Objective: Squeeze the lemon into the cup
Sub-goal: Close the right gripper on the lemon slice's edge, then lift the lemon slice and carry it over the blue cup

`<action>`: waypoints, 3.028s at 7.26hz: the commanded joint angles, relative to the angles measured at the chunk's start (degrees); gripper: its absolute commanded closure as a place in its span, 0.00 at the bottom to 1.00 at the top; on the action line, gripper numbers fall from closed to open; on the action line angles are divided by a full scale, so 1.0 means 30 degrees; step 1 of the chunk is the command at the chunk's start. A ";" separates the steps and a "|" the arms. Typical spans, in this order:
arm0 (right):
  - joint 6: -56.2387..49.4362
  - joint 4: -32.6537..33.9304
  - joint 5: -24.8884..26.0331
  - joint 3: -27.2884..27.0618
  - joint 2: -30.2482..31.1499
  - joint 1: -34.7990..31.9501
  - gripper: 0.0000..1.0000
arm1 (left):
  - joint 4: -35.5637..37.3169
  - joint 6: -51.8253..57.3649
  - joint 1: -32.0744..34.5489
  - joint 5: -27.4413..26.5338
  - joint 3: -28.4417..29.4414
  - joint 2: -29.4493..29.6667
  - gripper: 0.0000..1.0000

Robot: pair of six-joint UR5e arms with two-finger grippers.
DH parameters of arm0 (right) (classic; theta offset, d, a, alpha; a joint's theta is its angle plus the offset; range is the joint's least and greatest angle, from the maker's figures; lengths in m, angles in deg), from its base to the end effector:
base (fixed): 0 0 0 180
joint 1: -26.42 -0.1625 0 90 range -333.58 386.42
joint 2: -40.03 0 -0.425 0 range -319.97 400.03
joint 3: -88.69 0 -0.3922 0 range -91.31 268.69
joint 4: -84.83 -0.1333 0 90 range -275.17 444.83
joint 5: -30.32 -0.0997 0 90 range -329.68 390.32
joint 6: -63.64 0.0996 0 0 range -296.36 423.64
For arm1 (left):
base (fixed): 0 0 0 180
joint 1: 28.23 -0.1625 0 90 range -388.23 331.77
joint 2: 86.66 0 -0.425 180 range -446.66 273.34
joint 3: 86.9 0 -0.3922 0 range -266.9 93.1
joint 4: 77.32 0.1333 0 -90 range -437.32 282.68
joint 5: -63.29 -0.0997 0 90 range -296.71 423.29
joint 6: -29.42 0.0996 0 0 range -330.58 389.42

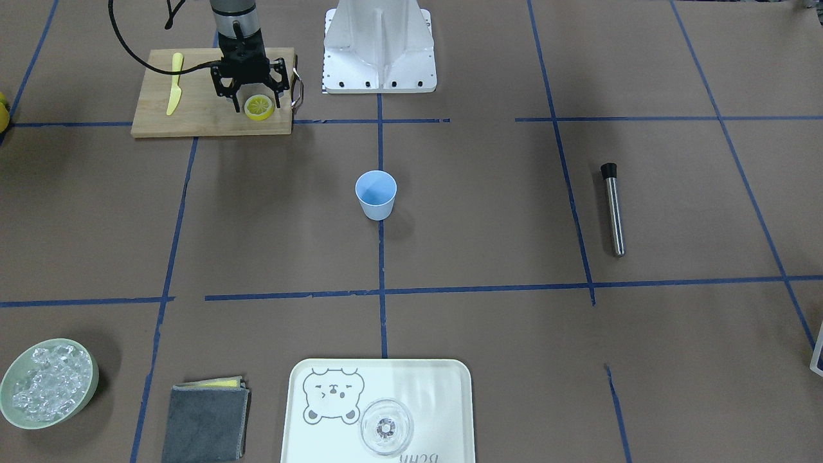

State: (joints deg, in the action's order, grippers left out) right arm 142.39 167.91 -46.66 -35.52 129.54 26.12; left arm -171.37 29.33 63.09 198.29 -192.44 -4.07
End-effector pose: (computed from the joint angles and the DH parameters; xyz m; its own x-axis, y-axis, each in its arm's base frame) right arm -0.4642 -0.1582 0.3705 0.7634 -0.1861 0.6186 -0.0059 0.9556 0.2948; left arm -0.0731 -0.4442 0.5763 0.7103 0.1313 -0.6915 0.0236 0.9774 0.2099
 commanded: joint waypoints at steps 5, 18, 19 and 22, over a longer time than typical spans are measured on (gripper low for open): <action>0.0000 -0.0037 -0.0091 0.0155 0.0048 0.0044 0.32 | 0.0000 0.0000 0.0000 0.0000 -0.0152 0.0009 0.00; -0.0322 0.0777 -0.2168 -0.1805 0.0048 -0.1827 0.83 | 0.0000 -0.0029 0.0000 0.0000 -0.0182 0.0097 0.00; -0.0351 0.1566 -0.2578 -0.2273 -0.0069 -0.2179 0.84 | 0.0000 -0.0029 -0.0029 0.0000 -0.0182 0.0097 0.00; -0.1137 0.1925 -0.3603 -0.2831 -0.0099 -0.3261 1.00 | 0.0000 -0.0058 0.0000 0.0029 -0.0094 0.0214 0.00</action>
State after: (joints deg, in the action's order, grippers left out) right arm 140.46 173.38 -56.15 -43.22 129.29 17.84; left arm -171.37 29.18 63.04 198.35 -192.80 -3.52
